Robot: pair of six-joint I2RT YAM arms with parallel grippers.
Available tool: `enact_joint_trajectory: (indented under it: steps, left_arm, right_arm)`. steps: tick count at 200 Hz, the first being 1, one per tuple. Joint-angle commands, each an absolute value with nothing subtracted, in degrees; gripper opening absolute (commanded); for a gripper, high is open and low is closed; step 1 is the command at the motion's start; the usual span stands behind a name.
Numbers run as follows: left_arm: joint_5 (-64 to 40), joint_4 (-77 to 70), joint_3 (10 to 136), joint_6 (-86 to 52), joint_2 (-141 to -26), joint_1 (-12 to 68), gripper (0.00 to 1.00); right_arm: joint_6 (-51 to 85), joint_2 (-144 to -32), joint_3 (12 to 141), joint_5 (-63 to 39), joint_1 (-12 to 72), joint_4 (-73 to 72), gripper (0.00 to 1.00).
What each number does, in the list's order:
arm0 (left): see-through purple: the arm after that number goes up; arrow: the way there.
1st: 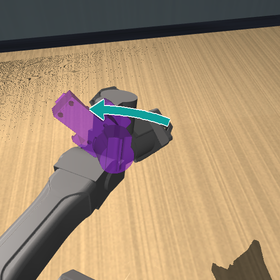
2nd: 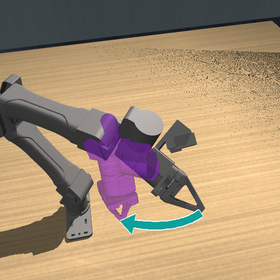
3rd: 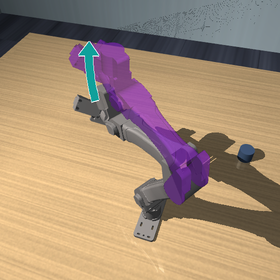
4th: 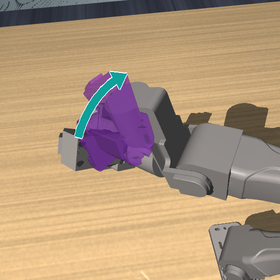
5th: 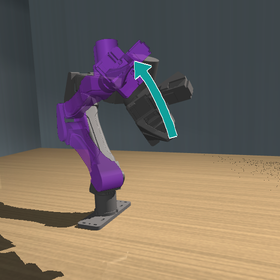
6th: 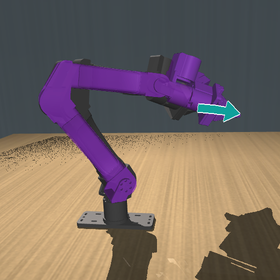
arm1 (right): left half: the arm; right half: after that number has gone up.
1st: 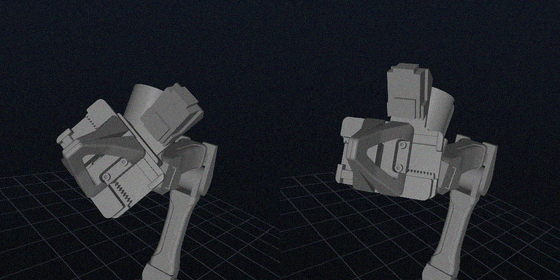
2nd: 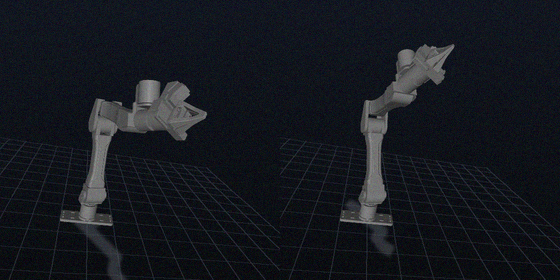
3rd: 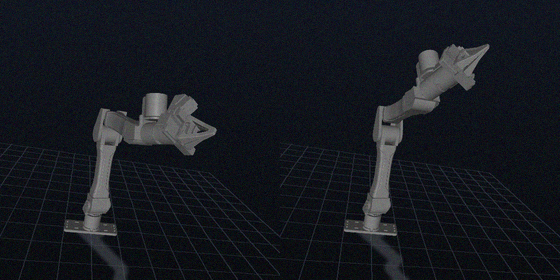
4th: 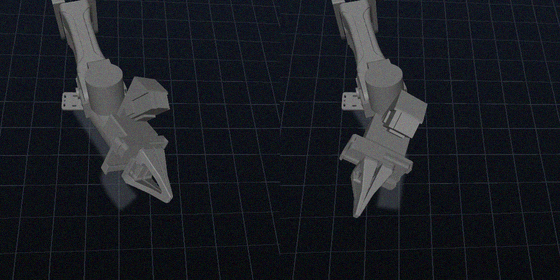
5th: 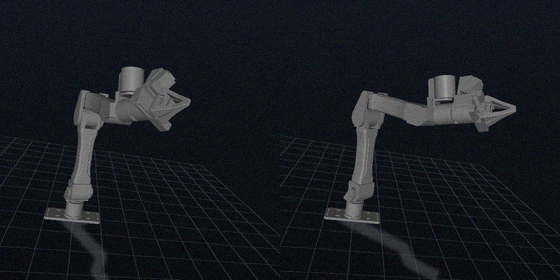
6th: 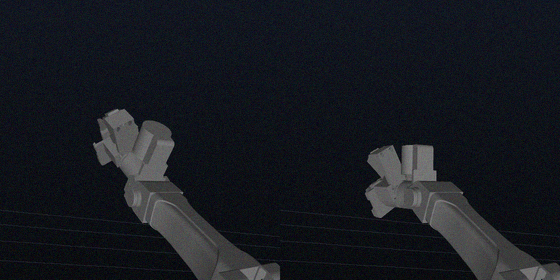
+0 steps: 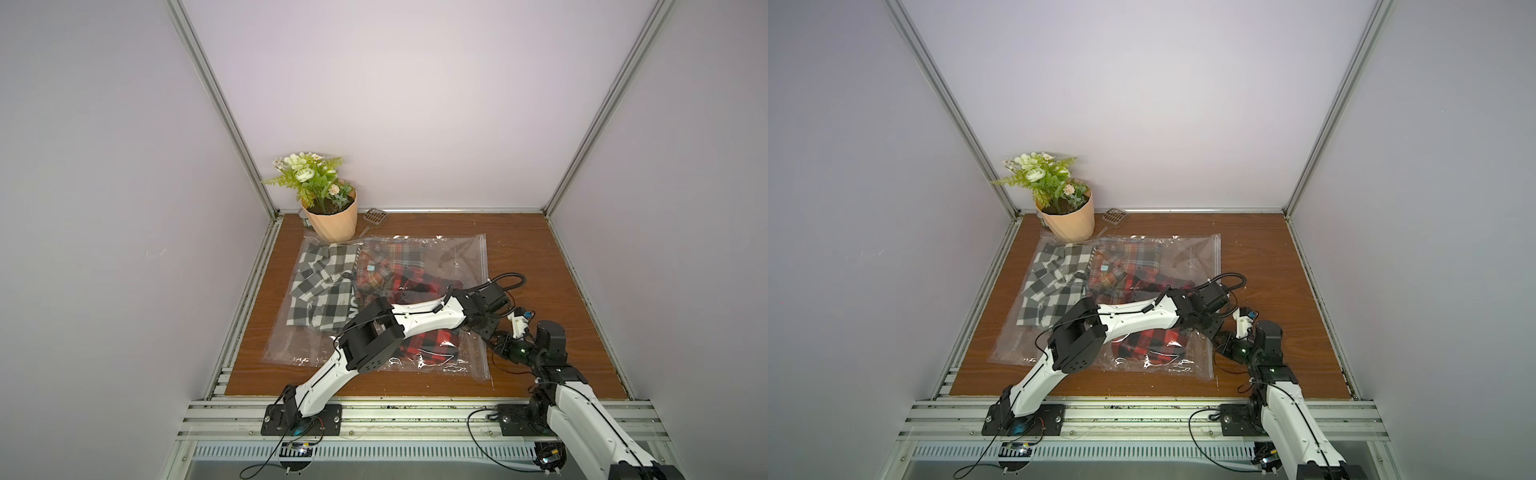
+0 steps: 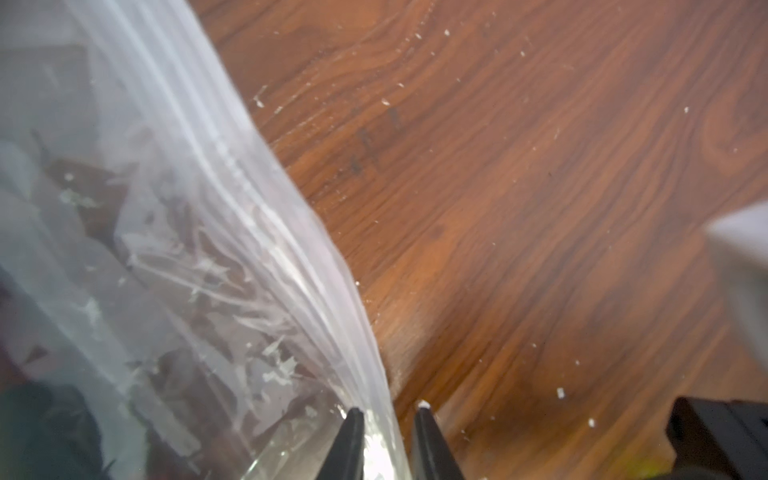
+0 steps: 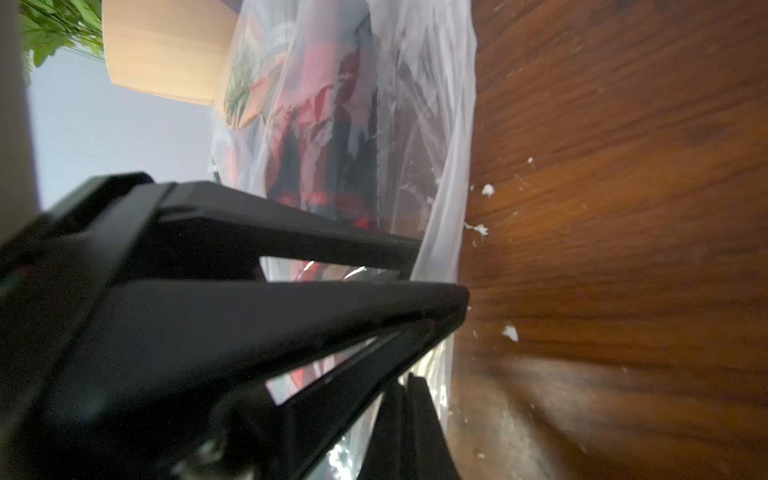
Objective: Take the shirt out of the vacuum bag
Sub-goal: Open the vacuum bag at the center of the board.
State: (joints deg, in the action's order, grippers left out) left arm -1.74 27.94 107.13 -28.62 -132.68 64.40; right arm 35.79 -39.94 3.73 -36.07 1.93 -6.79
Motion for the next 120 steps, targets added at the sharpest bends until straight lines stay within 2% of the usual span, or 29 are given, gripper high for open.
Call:
enact_joint_trajectory:
  steps: [1,44,120]
  left_arm:
    - [1.73,30.57,104.49,-28.2,-130.69,64.55,0.21]
    - [3.47,29.14,99.5,-28.8,-126.93,63.6,0.21]
    - [3.15,26.01,95.43,-29.18,-125.5,63.0,0.06]
  right_arm:
    - [33.92,-40.71,6.89,-35.53,2.47,-6.62,0.0]
    - [33.25,-40.78,6.78,-34.28,2.48,-5.69,0.0]
    - [33.12,-40.61,7.29,-33.52,2.52,-4.45,0.0]
